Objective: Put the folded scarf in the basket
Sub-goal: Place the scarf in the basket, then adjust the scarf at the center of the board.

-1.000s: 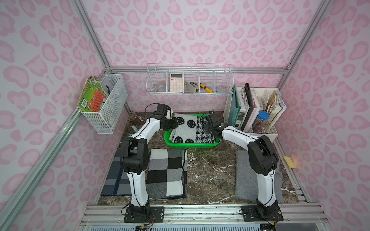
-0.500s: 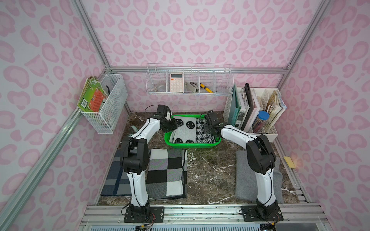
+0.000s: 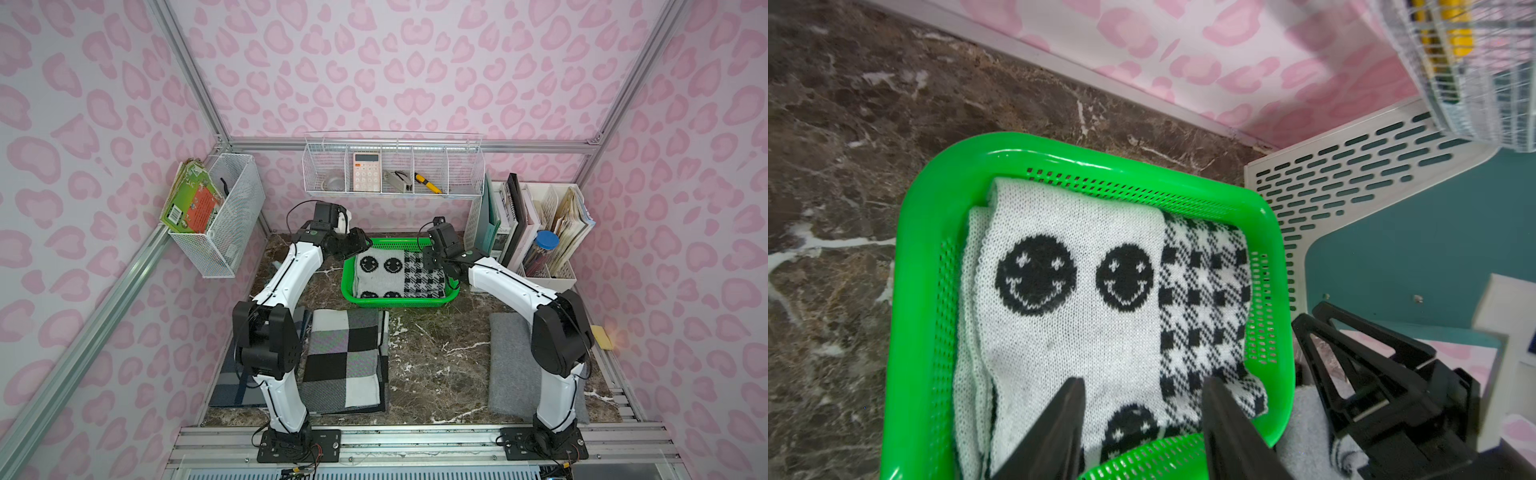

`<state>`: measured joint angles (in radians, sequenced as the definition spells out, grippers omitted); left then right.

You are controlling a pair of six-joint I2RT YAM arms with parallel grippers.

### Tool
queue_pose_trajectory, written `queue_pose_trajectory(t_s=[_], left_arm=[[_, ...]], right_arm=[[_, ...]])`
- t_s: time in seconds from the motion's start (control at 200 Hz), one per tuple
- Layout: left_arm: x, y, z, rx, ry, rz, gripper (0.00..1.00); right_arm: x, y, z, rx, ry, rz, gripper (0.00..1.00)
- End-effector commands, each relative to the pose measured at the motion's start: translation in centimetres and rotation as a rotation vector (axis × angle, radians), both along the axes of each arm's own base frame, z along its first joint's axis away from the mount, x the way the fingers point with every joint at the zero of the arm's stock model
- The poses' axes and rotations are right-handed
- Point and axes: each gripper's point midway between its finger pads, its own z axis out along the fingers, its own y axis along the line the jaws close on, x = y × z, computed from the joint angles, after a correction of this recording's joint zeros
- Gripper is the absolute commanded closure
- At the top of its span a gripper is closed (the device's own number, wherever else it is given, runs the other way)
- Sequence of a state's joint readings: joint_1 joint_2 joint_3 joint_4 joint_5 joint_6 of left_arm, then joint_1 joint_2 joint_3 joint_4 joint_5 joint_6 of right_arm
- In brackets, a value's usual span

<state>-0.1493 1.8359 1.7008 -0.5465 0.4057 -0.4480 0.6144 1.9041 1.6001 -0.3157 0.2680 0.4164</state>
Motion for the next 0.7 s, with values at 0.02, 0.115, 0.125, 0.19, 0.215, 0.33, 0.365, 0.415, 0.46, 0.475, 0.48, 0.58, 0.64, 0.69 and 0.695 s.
queue_pose_trajectory(t_s=[0.02,0.115,0.125,0.19,0.215,0.33,0.365,0.415,0.46,0.475,0.48,0.58,0.64,0.69,0.695], left_arm=[[-2.6,0.3,0.4,0.002,0.055,0.019,0.5],[-5.3,0.6,0.0,0.017,0.064,0.03,0.5],[-5.6,0.6,0.0,0.019,0.063,0.033,0.5],[-7.9,1.1,-0.6,0.031,0.075,0.044,0.49],[-8.9,1.3,-0.9,0.033,0.082,0.049,0.49],[-12.5,2.5,-2.1,0.049,0.089,0.112,0.49],[-13.4,2.9,-2.6,0.048,0.09,0.135,0.49],[-14.8,3.5,-3.6,0.048,0.103,0.17,0.49],[-15.9,4.0,-4.0,0.043,0.101,0.198,0.49],[-16.3,4.0,-4.2,0.041,0.101,0.205,0.49],[-16.4,4.1,-4.4,0.041,0.102,0.207,0.49],[-18.8,4.9,-4.7,0.02,0.074,0.26,0.49],[-20.1,5.4,-4.9,-0.003,0.073,0.304,0.49],[-21.1,5.7,-5.1,-0.036,0.083,0.34,0.44],[-21.2,5.8,-5.1,-0.04,0.086,0.345,0.43]], right_arm=[[-2.8,0.6,2.3,0.123,-0.002,0.057,0.53],[-6.3,0.6,2.8,0.209,-0.002,0.131,0.48],[-6.7,0.6,2.8,0.221,-0.001,0.137,0.47],[-8.9,0.0,2.5,0.266,0.02,0.157,0.46],[-9.8,-0.3,2.2,0.272,0.031,0.157,0.45],[-13.7,-0.6,1.3,0.29,0.062,0.175,0.4],[-14.9,-0.3,1.0,0.295,0.07,0.185,0.38],[-16.5,0.3,0.2,0.303,0.091,0.198,0.35],[-17.8,0.9,-0.5,0.314,0.112,0.206,0.31],[-18.3,1.0,-1.0,0.314,0.12,0.203,0.28],[-18.4,1.1,-1.1,0.315,0.123,0.203,0.27],[-21.1,2.9,-3.0,0.313,0.15,0.21,0.21],[-22.5,4.3,-4.5,0.297,0.167,0.213,0.23],[-23.1,5.2,-5.7,0.283,0.182,0.205,0.24],[-23.1,5.3,-5.8,0.282,0.184,0.205,0.24]])
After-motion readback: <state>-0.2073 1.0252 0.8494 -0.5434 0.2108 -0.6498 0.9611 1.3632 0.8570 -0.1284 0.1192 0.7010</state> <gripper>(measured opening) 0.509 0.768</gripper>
